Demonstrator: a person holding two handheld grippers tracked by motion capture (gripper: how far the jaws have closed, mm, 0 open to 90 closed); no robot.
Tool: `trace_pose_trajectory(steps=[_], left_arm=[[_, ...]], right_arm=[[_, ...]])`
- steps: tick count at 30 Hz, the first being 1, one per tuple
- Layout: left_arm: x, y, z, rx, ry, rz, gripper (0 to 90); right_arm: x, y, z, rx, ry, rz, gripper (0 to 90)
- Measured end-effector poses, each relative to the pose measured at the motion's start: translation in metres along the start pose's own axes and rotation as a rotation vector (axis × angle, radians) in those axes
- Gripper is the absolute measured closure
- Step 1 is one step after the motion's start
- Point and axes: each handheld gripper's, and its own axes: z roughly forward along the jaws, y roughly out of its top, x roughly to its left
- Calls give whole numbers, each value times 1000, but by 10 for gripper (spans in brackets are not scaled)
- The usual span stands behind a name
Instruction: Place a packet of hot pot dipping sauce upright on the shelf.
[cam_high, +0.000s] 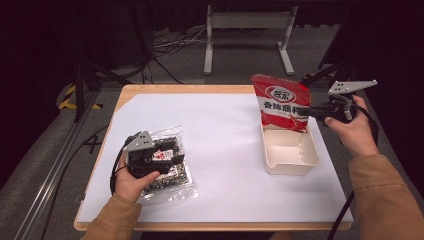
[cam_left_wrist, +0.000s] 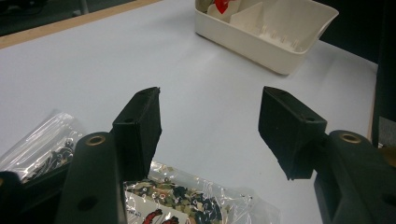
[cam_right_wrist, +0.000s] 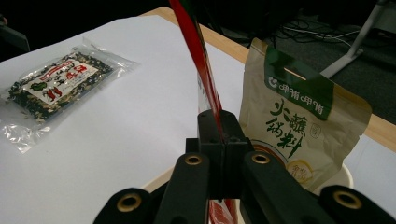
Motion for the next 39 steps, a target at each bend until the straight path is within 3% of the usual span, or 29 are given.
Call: trace_pose_trajectory(steps=[9,20,29,33,39], left_arm=[[1,-1,0,-1,-3,-6,397],[1,-1,0,1,-1,-8,396],[2,-1,0,0,-7,-9,395],[2,-2,0,-1,-7,-12,394],[3,-2,-1,0,-3,-12,392]], right_arm=[[-7,-3,11,14,-13,-2,900],[-18,-11,29,50,-102,-43,900],[-24,-23,36,31,-172,-70,894],[-25,-29,41,-25,-202,-95,864],[-26,-35,47,-12,-227,-122,875]])
